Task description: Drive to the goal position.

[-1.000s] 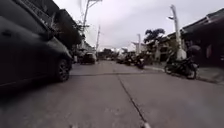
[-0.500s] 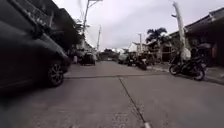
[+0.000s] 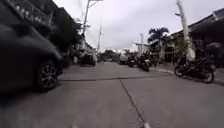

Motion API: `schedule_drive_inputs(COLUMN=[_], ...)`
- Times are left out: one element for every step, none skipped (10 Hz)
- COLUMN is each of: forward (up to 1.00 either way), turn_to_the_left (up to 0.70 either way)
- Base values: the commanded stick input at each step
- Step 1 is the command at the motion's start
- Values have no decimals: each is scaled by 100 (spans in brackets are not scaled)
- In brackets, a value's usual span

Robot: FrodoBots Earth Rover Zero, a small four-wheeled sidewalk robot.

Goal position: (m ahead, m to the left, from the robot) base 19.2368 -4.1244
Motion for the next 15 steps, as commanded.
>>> schedule_drive_inputs(forward=[70, 70, 70, 70, 70, 70, 70, 70, 70, 70, 70, 70, 70, 70, 70], turn_to_the_left=[0, 0, 0, 0, 0, 0, 0, 0, 0, 28, 35, 26, 8, 0, 0])
